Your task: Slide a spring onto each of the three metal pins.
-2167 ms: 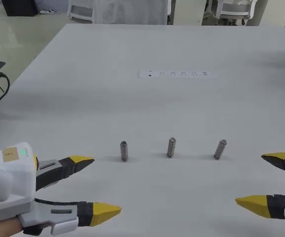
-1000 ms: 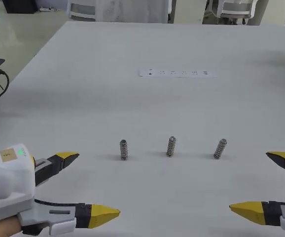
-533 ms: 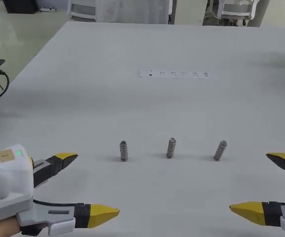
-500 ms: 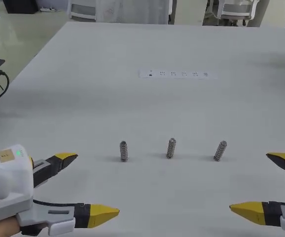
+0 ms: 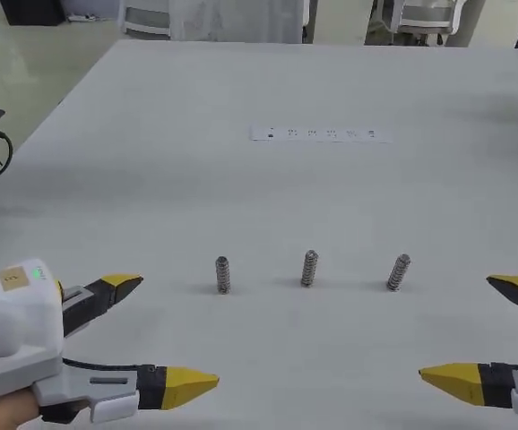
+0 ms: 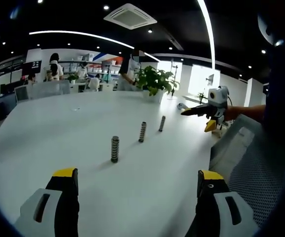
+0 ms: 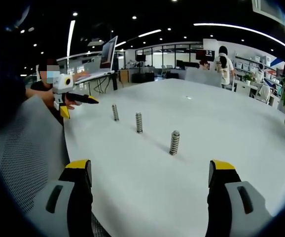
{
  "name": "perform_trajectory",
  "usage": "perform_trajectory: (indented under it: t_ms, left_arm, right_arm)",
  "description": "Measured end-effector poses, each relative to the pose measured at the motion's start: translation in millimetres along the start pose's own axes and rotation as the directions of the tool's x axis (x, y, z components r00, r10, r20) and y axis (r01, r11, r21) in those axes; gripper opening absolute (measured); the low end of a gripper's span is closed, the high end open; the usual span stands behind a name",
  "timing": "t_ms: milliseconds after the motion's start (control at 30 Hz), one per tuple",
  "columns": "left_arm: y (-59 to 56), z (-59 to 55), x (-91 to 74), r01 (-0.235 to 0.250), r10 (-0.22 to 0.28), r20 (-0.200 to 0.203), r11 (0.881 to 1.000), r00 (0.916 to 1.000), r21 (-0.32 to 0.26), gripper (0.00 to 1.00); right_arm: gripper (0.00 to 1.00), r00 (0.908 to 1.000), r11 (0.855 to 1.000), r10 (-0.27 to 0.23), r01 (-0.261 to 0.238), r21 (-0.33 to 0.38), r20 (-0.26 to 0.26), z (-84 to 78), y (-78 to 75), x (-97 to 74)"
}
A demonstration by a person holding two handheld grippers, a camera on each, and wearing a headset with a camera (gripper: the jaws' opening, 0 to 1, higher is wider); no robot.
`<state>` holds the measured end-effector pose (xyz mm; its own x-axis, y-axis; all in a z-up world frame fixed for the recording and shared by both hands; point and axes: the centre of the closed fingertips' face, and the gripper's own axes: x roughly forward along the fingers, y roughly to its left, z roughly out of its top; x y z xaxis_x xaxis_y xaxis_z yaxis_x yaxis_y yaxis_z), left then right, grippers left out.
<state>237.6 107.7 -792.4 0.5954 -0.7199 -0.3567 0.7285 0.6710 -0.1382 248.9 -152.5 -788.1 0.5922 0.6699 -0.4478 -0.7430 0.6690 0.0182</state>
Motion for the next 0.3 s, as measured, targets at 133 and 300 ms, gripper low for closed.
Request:
perform_trajectory:
  t_ms: [133, 300]
  left_arm:
    - [-1.2, 0.0, 1.3, 0.002, -0.002, -0.002, 1.000, 1.0000, 0.000, 0.98]
    - [-2.1, 0.2, 2.3, 0.003, -0.003, -0.003, 1.000, 1.0000, 0.002, 0.98]
  right_arm:
    - [0.99, 1.0000, 1.000, -0.003, 0.003, 0.003, -0.001, -1.2, -1.3, -0.7]
    - [0.99, 1.0000, 1.000, -0.001, 0.001, 0.005, -0.004, -2.4, -1.3, -0.3]
